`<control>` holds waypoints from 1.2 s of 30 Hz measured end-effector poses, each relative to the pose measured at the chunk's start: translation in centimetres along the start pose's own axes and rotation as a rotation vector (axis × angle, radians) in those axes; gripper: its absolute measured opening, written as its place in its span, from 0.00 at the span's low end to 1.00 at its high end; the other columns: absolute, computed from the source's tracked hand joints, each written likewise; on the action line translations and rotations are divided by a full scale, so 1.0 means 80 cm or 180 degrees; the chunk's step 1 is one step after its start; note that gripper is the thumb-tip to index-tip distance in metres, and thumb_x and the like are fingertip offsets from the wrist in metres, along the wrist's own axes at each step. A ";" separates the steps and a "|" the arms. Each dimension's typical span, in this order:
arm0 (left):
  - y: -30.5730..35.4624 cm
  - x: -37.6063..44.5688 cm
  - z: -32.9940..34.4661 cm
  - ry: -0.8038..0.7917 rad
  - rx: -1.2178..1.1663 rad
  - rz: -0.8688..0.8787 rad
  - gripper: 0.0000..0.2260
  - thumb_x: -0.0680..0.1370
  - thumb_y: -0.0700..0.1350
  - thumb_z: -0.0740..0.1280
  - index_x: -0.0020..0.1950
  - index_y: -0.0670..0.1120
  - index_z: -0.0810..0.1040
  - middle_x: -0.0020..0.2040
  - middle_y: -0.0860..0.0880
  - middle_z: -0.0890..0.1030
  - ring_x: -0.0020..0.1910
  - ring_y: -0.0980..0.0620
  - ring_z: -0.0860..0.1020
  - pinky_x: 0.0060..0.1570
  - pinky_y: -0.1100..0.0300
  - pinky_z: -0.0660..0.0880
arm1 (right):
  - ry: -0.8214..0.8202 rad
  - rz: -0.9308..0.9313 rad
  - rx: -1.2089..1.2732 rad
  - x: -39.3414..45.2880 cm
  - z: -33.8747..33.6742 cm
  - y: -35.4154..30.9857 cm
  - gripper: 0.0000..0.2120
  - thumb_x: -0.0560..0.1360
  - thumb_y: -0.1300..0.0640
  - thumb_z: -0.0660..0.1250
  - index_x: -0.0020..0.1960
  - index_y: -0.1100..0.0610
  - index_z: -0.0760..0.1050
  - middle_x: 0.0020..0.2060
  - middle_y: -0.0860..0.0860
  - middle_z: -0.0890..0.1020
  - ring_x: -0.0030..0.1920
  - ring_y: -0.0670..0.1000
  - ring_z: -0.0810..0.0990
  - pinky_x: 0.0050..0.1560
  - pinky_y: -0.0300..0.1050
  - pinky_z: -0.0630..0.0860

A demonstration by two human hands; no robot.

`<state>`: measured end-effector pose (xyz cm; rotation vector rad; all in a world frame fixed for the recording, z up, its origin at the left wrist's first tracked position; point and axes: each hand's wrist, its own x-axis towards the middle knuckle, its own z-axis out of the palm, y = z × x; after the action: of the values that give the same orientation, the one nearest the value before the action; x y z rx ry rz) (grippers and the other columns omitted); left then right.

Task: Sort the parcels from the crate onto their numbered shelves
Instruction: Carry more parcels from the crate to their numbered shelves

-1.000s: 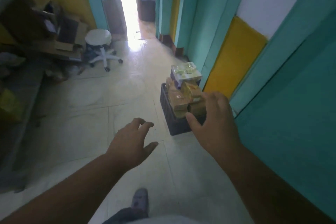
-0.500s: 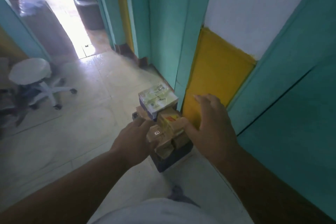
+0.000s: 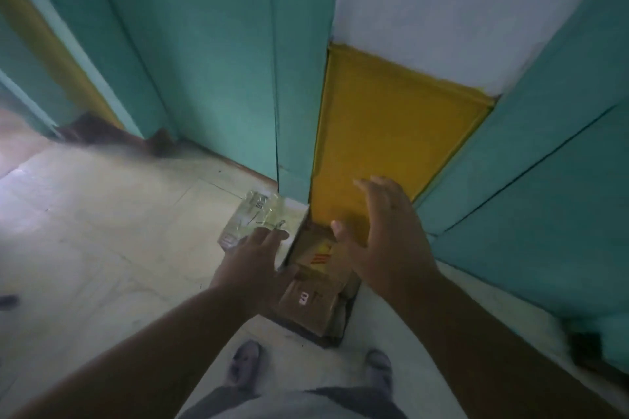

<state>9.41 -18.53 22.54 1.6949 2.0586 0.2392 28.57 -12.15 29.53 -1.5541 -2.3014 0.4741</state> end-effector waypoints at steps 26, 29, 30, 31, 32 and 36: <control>-0.126 0.147 0.347 -0.0972 -0.1235 -0.0665 0.35 0.76 0.50 0.67 0.76 0.64 0.50 0.64 0.51 0.78 0.53 0.49 0.80 0.45 0.47 0.80 | -0.1449 0.1458 -0.0045 0.005 0.400 0.230 0.33 0.77 0.46 0.69 0.78 0.45 0.60 0.75 0.56 0.66 0.70 0.59 0.71 0.65 0.57 0.75; -0.123 0.154 0.357 -0.0927 -0.1208 -0.0807 0.39 0.77 0.49 0.67 0.77 0.63 0.43 0.65 0.50 0.78 0.54 0.50 0.80 0.45 0.49 0.80 | -0.1360 0.1374 0.0042 0.013 0.414 0.256 0.28 0.77 0.52 0.71 0.75 0.50 0.67 0.68 0.56 0.73 0.63 0.58 0.77 0.59 0.52 0.77; -0.122 0.155 0.360 -0.0912 -0.1214 -0.0867 0.40 0.78 0.49 0.67 0.77 0.62 0.41 0.65 0.50 0.78 0.53 0.51 0.80 0.43 0.51 0.80 | -0.1317 0.1343 0.0078 0.011 0.414 0.263 0.26 0.77 0.54 0.71 0.74 0.51 0.68 0.67 0.56 0.74 0.62 0.58 0.77 0.58 0.50 0.77; -0.119 0.156 0.363 -0.0904 -0.1244 -0.0933 0.41 0.78 0.49 0.67 0.78 0.61 0.40 0.65 0.49 0.78 0.51 0.51 0.80 0.41 0.54 0.78 | -0.1268 0.1329 0.0128 0.007 0.413 0.271 0.25 0.78 0.55 0.71 0.73 0.52 0.70 0.67 0.56 0.75 0.62 0.57 0.78 0.57 0.48 0.76; -0.115 0.156 0.365 -0.0908 -0.1296 -0.1034 0.40 0.78 0.49 0.67 0.79 0.59 0.40 0.66 0.49 0.77 0.50 0.51 0.80 0.38 0.57 0.76 | -0.1205 0.1320 0.0189 0.002 0.412 0.278 0.24 0.78 0.56 0.71 0.72 0.53 0.71 0.66 0.56 0.76 0.61 0.57 0.78 0.56 0.46 0.75; -0.103 0.153 0.377 -0.0925 -0.1536 -0.1308 0.23 0.77 0.49 0.68 0.70 0.52 0.65 0.63 0.52 0.77 0.47 0.59 0.75 0.36 0.65 0.67 | -0.1066 0.1316 0.0379 -0.018 0.407 0.301 0.22 0.78 0.58 0.70 0.71 0.55 0.72 0.66 0.55 0.78 0.61 0.56 0.78 0.55 0.42 0.71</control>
<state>14.15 -13.26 -10.29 0.9401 1.8834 0.3031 34.56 -8.03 -10.37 -2.0219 -2.1160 1.0247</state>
